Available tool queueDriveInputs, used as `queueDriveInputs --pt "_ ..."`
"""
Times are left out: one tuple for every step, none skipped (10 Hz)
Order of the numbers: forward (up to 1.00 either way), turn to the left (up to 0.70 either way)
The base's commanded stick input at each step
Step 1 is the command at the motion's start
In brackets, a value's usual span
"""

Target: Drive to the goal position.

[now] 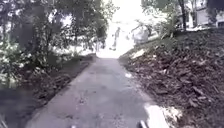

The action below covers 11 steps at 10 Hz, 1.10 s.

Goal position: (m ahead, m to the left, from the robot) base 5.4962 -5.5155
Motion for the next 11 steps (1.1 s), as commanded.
queueDriveInputs --pt "0.5 0.0" --pt "0.5 0.0" --pt "0.5 0.0" --pt "0.5 0.0" --pt "0.5 0.0" --pt "0.5 -0.26" --pt "0.5 -0.5" --pt "0.5 -0.5" --pt "0.5 -0.24" --pt "0.5 0.0" --pt "0.5 0.0"
